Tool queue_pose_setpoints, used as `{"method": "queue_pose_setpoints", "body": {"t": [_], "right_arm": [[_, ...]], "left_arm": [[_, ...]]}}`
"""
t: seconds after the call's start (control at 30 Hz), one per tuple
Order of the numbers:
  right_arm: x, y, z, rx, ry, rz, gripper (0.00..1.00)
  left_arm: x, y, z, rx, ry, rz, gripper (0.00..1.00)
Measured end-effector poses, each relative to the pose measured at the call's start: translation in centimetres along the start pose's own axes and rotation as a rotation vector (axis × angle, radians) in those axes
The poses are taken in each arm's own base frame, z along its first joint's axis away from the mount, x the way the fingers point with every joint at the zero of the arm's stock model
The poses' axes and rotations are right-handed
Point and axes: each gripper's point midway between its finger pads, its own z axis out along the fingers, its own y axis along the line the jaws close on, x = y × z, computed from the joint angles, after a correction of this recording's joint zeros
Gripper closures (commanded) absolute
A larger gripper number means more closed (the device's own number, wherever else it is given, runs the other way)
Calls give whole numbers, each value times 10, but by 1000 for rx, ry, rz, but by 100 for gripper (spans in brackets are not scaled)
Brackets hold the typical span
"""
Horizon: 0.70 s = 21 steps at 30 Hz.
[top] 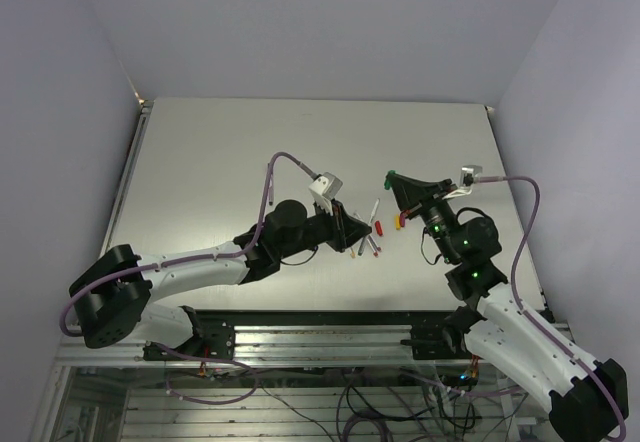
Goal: Insert the pens into the pen caps
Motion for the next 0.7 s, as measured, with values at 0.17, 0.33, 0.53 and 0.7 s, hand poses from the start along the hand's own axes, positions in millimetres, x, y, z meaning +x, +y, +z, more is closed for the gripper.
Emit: {"method": "queue_pose_setpoints", "body": {"t": [0.17,0.33,0.53,0.7], "right_arm": [[5,3,-1,-19,12,24,100],[10,4,-2,-32,30,43,100],[12,6,-3,-42,39,58,100],[17,6,-4,-47,51,70,100]], "left_arm": [[-2,-1,1,4,-6,1,93],[-3,-1,1,3,-6,2,93],[-3,-1,1,2,-7,4,93],[-3,0,1,-2,-10,6,93]]}}
